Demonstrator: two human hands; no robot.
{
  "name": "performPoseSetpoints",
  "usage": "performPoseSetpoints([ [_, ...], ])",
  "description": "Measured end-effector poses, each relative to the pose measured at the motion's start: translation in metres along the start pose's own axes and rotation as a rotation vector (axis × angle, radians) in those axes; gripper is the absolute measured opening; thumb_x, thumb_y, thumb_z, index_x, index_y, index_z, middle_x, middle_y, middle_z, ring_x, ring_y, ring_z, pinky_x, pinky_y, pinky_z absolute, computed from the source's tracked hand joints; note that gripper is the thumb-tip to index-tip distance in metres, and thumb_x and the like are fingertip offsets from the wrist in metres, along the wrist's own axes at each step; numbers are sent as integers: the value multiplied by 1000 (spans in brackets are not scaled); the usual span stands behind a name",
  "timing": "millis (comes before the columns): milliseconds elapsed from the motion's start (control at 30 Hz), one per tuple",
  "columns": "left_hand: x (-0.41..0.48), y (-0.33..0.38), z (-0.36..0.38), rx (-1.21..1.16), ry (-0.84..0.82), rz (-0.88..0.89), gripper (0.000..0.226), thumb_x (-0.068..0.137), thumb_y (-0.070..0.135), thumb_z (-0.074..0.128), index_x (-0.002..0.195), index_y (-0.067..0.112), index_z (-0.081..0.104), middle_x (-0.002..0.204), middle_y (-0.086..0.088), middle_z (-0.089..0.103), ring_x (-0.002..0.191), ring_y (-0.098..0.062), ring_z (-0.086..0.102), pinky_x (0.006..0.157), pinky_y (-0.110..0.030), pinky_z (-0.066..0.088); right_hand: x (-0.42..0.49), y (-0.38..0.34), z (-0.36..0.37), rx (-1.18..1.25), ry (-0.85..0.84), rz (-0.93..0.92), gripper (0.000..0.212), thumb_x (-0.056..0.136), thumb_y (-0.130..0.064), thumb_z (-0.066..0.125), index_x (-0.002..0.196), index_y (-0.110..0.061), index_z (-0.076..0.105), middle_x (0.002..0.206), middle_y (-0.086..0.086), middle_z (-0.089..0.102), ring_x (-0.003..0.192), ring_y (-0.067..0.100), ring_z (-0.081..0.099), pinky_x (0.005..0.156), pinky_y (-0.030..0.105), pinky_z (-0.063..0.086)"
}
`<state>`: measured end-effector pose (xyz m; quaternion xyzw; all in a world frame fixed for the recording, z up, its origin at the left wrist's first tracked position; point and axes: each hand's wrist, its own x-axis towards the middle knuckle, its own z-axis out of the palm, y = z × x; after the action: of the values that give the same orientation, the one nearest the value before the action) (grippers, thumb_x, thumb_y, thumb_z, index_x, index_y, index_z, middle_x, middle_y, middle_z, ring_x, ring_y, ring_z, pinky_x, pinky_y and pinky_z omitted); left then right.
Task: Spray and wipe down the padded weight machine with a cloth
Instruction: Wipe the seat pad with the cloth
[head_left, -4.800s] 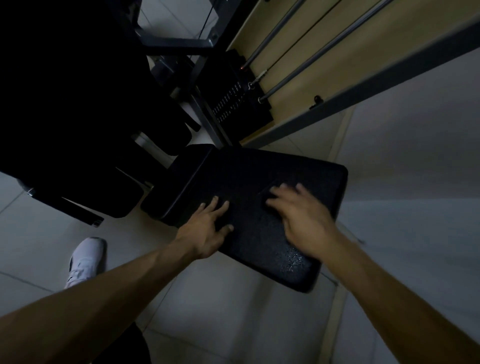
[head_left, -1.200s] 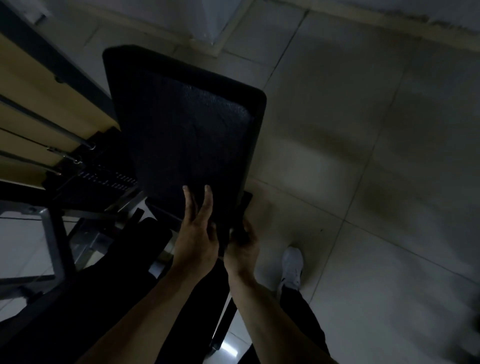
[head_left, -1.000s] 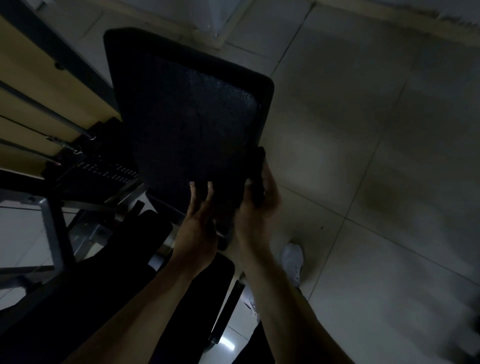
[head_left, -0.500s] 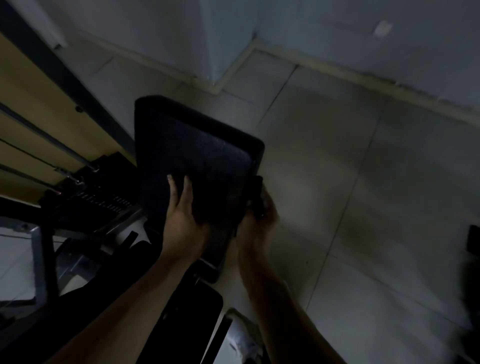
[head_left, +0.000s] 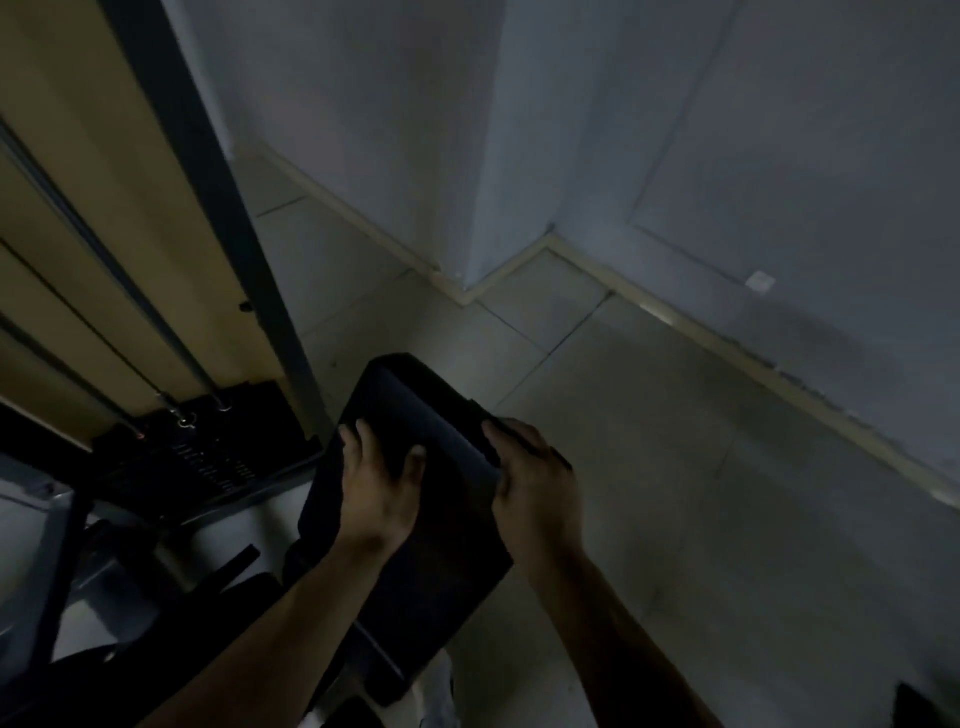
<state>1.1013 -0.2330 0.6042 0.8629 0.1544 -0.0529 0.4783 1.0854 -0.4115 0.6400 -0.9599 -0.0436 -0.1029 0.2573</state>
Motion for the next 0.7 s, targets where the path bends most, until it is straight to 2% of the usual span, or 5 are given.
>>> performPoseSetpoints([
  [233, 51, -37, -11, -132, 34, -256, 118, 76, 96, 27, 156, 10, 20, 165, -12, 11, 151, -36, 22, 118, -54, 31, 87, -68, 49, 63, -96, -197, 50, 93, -1, 63, 139, -18, 62, 148, -1, 57, 117, 24, 67, 91, 37, 60],
  [333, 61, -61, -11, -172, 17, -247, 102, 83, 92, 27, 157, 21, 27, 158, -7, 30, 147, -29, 34, 116, -50, 37, 128, -91, 71, 1, -251, -300, 50, 93, -2, 62, 139, -21, 62, 146, -3, 56, 109, 25, 68, 91, 37, 57],
  [433, 51, -65, -8, -155, 15, -163, 97, 87, 87, 36, 163, 32, 10, 170, 6, 14, 155, -21, 19, 123, -48, 29, 166, -109, 66, -210, -562, -404, 57, 94, -3, 59, 146, -28, 56, 148, -4, 52, 121, 23, 62, 103, 35, 50],
  [533, 41, -85, -8, -226, 33, -383, 122, 76, 93, 44, 164, 21, 0, 171, 4, -6, 157, -21, 2, 127, -45, 16, 200, -136, 70, -432, -936, -474, 48, 100, -9, 55, 145, -23, 56, 143, 5, 57, 127, 26, 56, 107, 38, 47],
  [700, 26, -130, 3, -486, -28, -678, 150, 52, 100, 58, 164, 21, -2, 169, 2, -16, 157, -21, -7, 128, -45, 11, 207, -164, 130, -692, -1231, -545, 36, 103, -13, 51, 138, -14, 58, 135, 7, 59, 120, 24, 58, 102, 37, 51],
])
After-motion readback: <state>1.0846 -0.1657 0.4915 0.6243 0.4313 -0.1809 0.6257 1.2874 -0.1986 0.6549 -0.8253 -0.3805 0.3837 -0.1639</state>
